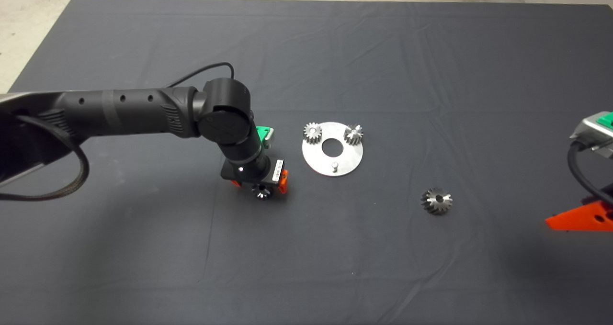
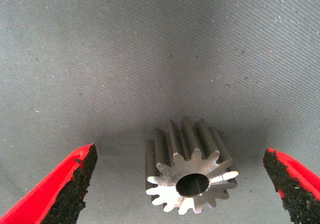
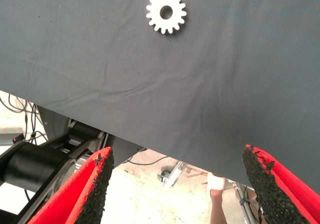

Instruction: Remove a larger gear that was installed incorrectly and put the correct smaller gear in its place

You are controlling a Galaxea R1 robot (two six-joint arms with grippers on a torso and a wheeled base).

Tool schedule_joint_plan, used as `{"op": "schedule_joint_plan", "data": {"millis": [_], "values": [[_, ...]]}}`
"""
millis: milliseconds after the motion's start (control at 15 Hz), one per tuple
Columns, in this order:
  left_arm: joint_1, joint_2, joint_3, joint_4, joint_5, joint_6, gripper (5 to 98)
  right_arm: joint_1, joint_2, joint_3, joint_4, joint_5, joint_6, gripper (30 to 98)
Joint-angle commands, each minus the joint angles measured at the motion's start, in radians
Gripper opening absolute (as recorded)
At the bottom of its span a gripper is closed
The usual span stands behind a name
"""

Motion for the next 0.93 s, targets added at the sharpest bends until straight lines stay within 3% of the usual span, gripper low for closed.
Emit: {"op": "schedule_joint_plan", "data": {"millis": [0,467,867], "values": [[-0.019,0.000,0.004,0.005,0.008,0.010,84.7,0.016,0.003,0.004,0.033,0.000,0.007,68.1],[-0.017,-0.008,0.008,-0.003,0.008,0.079,74.8,0.016,0.005,0.004,0.033,0.000,0.007,68.1],[-0.012,-0.003,0.011,-0.012,0.010,0.102,66.1,0.016,0.008,0.004,0.036,0.001,0.007,68.1]]}}
